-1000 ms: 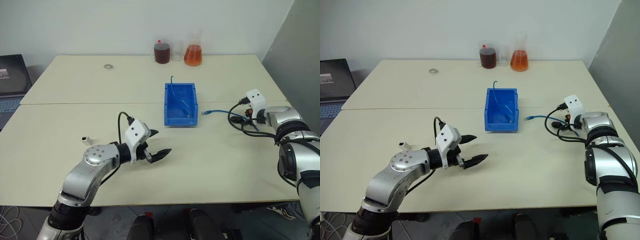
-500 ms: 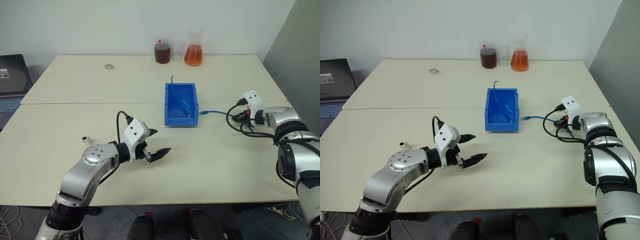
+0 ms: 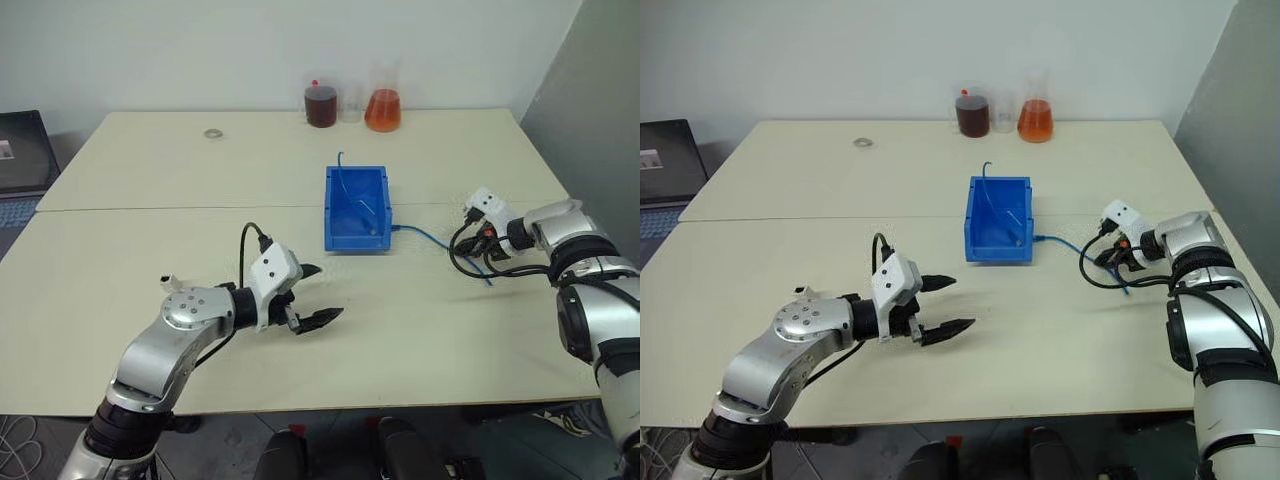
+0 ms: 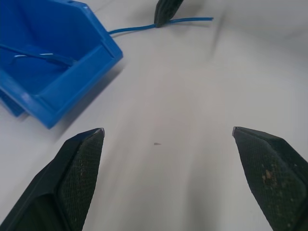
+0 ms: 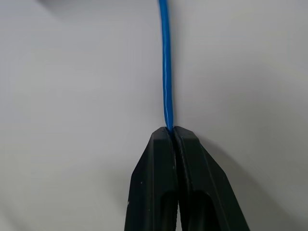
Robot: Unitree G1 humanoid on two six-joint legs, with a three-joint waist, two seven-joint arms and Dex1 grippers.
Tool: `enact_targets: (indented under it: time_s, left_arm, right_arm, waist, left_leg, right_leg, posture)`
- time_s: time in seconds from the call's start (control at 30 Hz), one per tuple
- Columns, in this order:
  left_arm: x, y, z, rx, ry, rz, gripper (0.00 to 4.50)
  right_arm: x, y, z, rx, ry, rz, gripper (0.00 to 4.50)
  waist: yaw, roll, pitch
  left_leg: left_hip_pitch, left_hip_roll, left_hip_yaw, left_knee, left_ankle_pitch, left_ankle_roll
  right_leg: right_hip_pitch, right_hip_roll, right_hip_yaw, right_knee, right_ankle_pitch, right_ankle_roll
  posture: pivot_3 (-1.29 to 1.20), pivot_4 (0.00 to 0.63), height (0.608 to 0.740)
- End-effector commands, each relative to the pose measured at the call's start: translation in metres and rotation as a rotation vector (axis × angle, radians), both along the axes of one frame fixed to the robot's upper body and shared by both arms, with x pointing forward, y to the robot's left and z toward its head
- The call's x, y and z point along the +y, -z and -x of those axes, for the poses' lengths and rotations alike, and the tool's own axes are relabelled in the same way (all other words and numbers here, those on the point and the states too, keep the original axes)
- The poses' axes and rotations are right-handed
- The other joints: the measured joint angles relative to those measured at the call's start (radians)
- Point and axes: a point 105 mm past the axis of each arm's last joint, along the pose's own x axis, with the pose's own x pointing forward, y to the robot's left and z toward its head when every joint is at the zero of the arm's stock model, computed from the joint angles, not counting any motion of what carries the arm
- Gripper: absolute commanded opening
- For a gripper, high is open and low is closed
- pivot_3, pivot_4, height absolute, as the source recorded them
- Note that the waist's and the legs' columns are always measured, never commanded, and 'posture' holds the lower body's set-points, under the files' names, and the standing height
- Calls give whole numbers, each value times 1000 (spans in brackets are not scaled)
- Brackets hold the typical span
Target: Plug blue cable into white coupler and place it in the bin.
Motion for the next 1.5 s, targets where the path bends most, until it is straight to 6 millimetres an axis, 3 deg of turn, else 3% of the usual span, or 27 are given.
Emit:
enact_targets:
  time_s: [0.03, 0.23, 0.4, 0.5, 0.67, 0.8, 0.93, 1.23, 1.5]
  left_arm:
    - [10, 4, 10, 0, 31, -19, 4500]
    - [24, 21, 23, 34, -8, -47, 4500]
    - [23, 22, 25, 33, -22, -36, 4500]
    - [24, 22, 26, 36, -23, -36, 4500]
    - [22, 22, 30, 39, -3, -26, 4500]
    - [32, 27, 36, 41, -17, -53, 4500]
    - [45, 35, 46, 63, -59, -74, 4500]
    - [79, 45, 53, 66, -231, -91, 4500]
    - [91, 42, 45, 28, -392, -20, 4500]
  right_arm:
    - [9, -12, 16, 55, -179, -50, 26]
    - [-14, 8, 56, 142, -256, -20, 26]
    - [-42, 16, 91, 225, -243, 30, 26]
    - [-49, 16, 106, 263, -265, 51, 26]
    - [-21, 9, 102, 239, -311, -23, 26]
    - [25, 4, 98, 158, -385, -107, 26]
    - [56, 2, 97, 101, -402, -150, 26]
    - [92, 7, 97, 41, -331, -161, 26]
    - [130, 8, 89, -7, -259, -178, 26]
  waist:
    - [0, 0, 0]
    - [22, 1, 0]
    - [35, 1, 1]
    - [35, 1, 1]
    - [13, 1, 1]
    - [2, 1, 1]
    - [10, 1, 1]
    - [23, 0, 1]
    - [19, -1, 2]
  left_leg:
    - [0, 0, 0, 0, 0, 0]
    - [-1, -1, -1, 1, 0, 0]
    - [-1, -2, -1, 1, 0, 0]
    - [0, -2, -1, 1, 0, 0]
    - [2, 1, 0, 1, 0, 0]
    - [3, 4, 0, 1, 0, 0]
    - [2, 4, -1, 1, 0, 0]
    - [0, 3, -1, 1, 0, 0]
    - [1, 4, -2, 1, 0, 0]
  right_leg:
    - [0, 0, 0, 0, 0, 0]
    - [0, -1, -1, -1, 0, 0]
    - [1, -2, -1, -1, 0, 0]
    - [1, -2, -1, -1, 0, 0]
    - [1, 1, 0, 0, 0, 0]
    - [1, 4, 0, 0, 0, 0]
    - [1, 3, 0, 1, -1, 0]
    - [1, 2, -1, 0, -1, -1]
    - [0, 3, -1, 0, -1, -1]
  posture:
    - [0, 150, 740]
    - [0, 150, 740]
    - [0, 150, 740]
    - [0, 150, 740]
    - [0, 150, 740]
    - [0, 150, 740]
    - [0, 150, 740]
    - [0, 150, 740]
    - [0, 150, 740]
